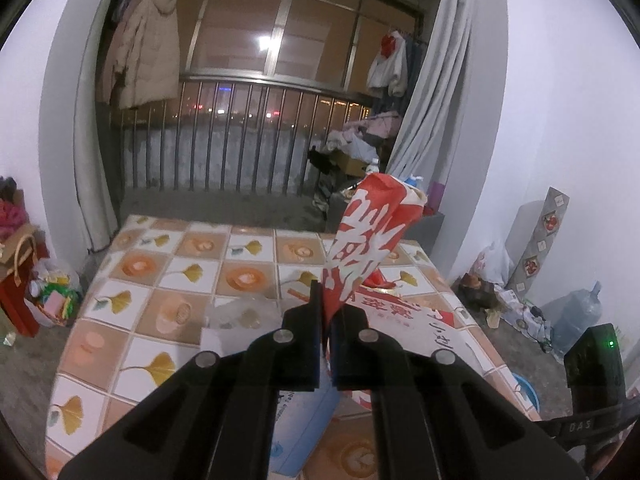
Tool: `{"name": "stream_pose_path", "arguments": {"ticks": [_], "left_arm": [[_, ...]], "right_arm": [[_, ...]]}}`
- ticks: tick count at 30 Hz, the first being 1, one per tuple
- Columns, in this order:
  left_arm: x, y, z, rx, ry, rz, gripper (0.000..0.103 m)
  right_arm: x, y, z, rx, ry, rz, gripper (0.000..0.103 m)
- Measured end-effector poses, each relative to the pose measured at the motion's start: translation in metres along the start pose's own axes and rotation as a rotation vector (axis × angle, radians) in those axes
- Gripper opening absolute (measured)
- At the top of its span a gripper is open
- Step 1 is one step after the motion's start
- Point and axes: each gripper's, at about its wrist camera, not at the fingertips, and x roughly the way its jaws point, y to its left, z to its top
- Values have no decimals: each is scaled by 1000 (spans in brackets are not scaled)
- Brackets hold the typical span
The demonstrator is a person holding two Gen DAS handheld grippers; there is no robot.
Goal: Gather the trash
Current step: 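Carry both items to the blue wastebasket and open both grippers over it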
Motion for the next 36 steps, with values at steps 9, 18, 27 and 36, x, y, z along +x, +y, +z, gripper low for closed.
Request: {"name": "stream_pose_path", "arguments": {"ticks": [9,18,27,36], "left_arm": [[-38,-18,12,44,-71,-17,3],[-40,-84,29,162,-93,-139,3],[35,-218,17,387,83,-376,3],[149,-386,-61,678,396,-498,4]], "right_arm": [[-38,-12,-20,-15,-95,11,56],[-101,-53,-41,81,-269,-19,56],[-200,-152,-70,318,-532,-93,56],[-220,-287,-78,618,-623,57,56]]}}
